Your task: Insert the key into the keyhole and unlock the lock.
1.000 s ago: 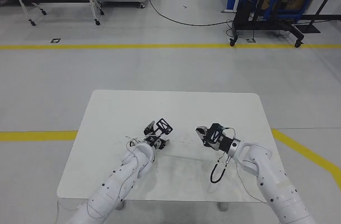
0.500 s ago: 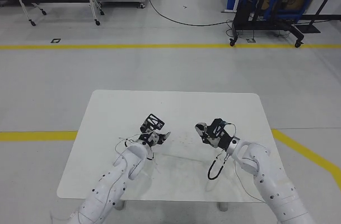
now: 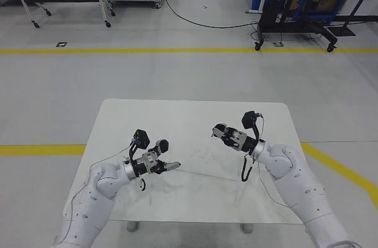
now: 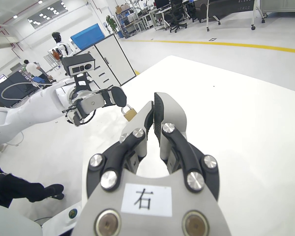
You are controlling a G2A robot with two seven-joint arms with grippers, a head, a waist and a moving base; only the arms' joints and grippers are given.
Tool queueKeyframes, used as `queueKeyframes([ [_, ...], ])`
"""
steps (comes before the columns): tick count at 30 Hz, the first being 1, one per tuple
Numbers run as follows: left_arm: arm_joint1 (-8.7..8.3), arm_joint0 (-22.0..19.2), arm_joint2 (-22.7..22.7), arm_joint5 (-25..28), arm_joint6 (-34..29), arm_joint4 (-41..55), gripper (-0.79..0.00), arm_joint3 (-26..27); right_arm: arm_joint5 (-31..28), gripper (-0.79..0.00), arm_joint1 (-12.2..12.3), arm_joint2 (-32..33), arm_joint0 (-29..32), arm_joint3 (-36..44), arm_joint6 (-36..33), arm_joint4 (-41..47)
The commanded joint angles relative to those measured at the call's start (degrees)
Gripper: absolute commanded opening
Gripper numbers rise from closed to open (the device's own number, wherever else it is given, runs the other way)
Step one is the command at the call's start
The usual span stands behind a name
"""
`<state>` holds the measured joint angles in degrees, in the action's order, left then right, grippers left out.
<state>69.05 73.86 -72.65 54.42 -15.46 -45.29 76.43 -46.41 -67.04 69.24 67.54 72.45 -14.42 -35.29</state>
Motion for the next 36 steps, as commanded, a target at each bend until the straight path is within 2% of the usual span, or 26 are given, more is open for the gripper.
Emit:
queueKeyframes([
  [1, 0.02, 0.1, 0.22, -0.49, 0.61, -0.67, 0.0, 0.26, 0.03, -0.785, -0.01, 0.0, 0.03, -0.01, 0.02, 0.06],
  [3, 0.08, 0.67, 1.0, 0.67, 2.08, -0.4, 0.0, 1.1, 0.03, -0.785, -0.01, 0.0, 0.03, -0.01, 0.02, 0.06],
  [4, 0.2, 0.96, 2.08, 3.52, 2.81, 2.67, 0.0, -0.04, 0.03, -0.785, -0.01, 0.0, 0.03, -0.01, 0.02, 0.06],
  [6, 0.39, 0.14, 6.85, 3.58, 0.99, 14.88, 0.0, -0.88, 0.85, -0.785, -0.09, -0.24, 0.64, 0.51, 0.43, 0.98],
  [8, -0.07, -2.89, 11.26, 3.58, -7.4, 32.59, 0.0, -3.12, -0.12, -0.785, -0.19, -0.57, 0.97, 0.41, 0.5, 3.95],
  [12, -0.98, -11.42, 17.23, 3.47, -30.93, 67.54, 0.0, -9.46, -3.19, -0.785, -0.28, -1.19, 0.29, -1.44, -1.47, 11.05],
  [15, -1.04, -16.7, 21.0, -1.97, -36.39, 81.78, 0.0, -12.61, -5.57, -0.785, -0.39, -2.37, -0.7, -3.25, -4.73, 18.1],
  [19, -0.28, -20.62, 25.95, -1.05, -35.48, 84.51, 0.0, -16.82, -7.41, -0.785, -0.43, -4.24, -2.41, -5.55, -10.73, 28.06],
  [23, 0.58, -24.28, 30.73, 3.31, -31.12, 80.43, 0.0, -21.97, -7.93, -0.785, -0.45, -6.1, -4.32, -7.09, -16.84, 36.82],
  [26, 1.08, -26.13, 32.05, 3.58, -30.83, 78.55, -0.031, -24.49, -7.29, -0.785, -0.47, -6.93, -5.99, -8.51, -20.24, 41.6],
  [33, 2.4, -26.9, 31.18, 3.58, -30.82, 73.95, -0.219, -27.11, -5.01, -0.785, -0.87, -8.67, -9.04, -11.55, -23.85, 45.85],
  [36, 2.9, -26.9, 30.81, 3.58, -30.82, 72.42, -0.376, -27.67, -4.7, -0.785, -1.13, -9.35, -9.69, -12.61, -23.98, 46.37],
])
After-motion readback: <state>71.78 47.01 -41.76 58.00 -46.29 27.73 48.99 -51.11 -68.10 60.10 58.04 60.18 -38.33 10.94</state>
